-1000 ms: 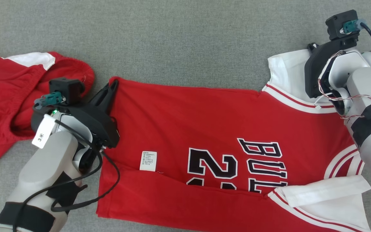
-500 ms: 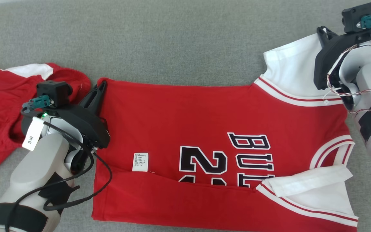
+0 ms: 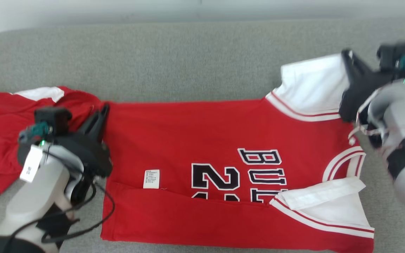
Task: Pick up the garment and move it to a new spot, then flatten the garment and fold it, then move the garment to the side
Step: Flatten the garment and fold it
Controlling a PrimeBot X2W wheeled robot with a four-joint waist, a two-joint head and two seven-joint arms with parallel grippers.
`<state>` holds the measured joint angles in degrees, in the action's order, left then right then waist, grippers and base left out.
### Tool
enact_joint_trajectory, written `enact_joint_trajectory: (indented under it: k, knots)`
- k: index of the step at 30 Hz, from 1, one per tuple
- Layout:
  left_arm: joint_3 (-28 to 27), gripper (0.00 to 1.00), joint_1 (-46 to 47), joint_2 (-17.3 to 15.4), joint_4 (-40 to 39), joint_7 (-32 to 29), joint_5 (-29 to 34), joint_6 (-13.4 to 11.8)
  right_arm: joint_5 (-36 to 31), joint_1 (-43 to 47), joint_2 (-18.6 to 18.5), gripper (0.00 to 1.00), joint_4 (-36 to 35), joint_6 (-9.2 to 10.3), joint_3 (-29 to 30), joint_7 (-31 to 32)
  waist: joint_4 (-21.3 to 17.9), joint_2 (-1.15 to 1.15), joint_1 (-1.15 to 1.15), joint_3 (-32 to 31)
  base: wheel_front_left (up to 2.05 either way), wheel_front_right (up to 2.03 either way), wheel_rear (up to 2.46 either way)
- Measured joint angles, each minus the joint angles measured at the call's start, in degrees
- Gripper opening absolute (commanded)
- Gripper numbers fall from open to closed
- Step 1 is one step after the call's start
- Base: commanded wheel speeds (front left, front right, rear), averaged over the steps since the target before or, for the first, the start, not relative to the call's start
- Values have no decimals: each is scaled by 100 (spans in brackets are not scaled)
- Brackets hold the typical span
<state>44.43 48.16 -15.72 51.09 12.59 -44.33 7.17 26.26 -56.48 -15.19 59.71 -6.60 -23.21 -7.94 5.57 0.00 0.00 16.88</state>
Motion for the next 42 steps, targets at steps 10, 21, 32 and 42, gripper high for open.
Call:
enact_joint_trajectory:
  k: [10,21,32,42]
  knots:
    - [78,0,-594,-147,-230,112,-110,-1,416,1122,-63,0,-347,-51,122,-527,-106,-1,-1,-522,0,0,0]
    - [168,0,-1174,-257,-465,115,-304,-1,1065,2430,-411,0,-1675,-55,-372,-613,-211,-2,-1,-1021,0,0,0]
    - [241,0,-1619,-298,-672,158,-337,-1,1702,3509,-1035,0,-2888,-55,-845,-621,-277,-1,-1,-1267,0,0,0]
    - [326,0,-1995,-296,-904,158,-310,-4,2060,4012,-1527,0,-3599,-55,-1179,-481,-271,-1,0,-1339,0,0,0]
